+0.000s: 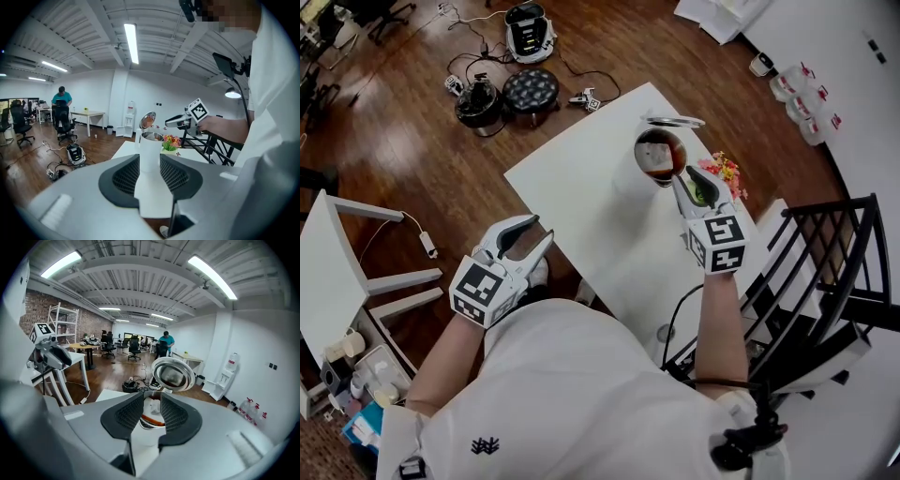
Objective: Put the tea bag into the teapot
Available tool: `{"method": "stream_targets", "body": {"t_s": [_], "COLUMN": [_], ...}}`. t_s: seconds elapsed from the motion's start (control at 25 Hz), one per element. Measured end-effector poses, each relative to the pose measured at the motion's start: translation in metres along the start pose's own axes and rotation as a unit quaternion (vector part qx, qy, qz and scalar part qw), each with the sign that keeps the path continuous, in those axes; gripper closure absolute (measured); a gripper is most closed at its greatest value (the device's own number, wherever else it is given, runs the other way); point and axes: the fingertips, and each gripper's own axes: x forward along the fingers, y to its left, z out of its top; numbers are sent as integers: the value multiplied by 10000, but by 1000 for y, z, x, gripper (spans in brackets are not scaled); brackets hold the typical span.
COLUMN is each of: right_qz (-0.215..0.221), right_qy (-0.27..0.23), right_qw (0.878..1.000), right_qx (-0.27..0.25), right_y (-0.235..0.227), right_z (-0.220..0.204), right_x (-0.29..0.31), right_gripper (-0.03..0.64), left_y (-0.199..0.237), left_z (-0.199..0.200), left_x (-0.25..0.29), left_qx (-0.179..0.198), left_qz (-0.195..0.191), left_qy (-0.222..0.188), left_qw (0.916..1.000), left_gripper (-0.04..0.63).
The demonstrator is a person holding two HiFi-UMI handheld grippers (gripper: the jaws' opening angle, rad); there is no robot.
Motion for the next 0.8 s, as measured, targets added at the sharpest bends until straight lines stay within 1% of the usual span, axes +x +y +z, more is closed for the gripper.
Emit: {"method": "stream_targets", "body": {"t_s": [0.24,0.4,0.48,0.6,0.8], "right_qz": [76,66,4,-136,-434], "right_qy": [-311,-397,-419,-455,-581], "right_qw": [9993,9988,9987,9980,9950], "right_qx": [212,277,292,414,679], "right_y": [6,12,19,27,42], "right_z": [-18,-38,-47,-58,-75], "right_x": [-68,-111,-131,-163,-216], "right_gripper": [520,520,517,512,512], "left_y": [-30,-53,-66,-89,-125], "left_z": [5,2,0,0,6], "left_x": [2,-2,-7,-11,-20], "left_qx": [125,164,220,380,604], "left_qz": [173,226,156,-57,-379], "left_qy": [0,6,8,-13,-223], "left_qw": [9998,9996,9996,9993,9972], "left_gripper": [468,468,468,468,468]}}
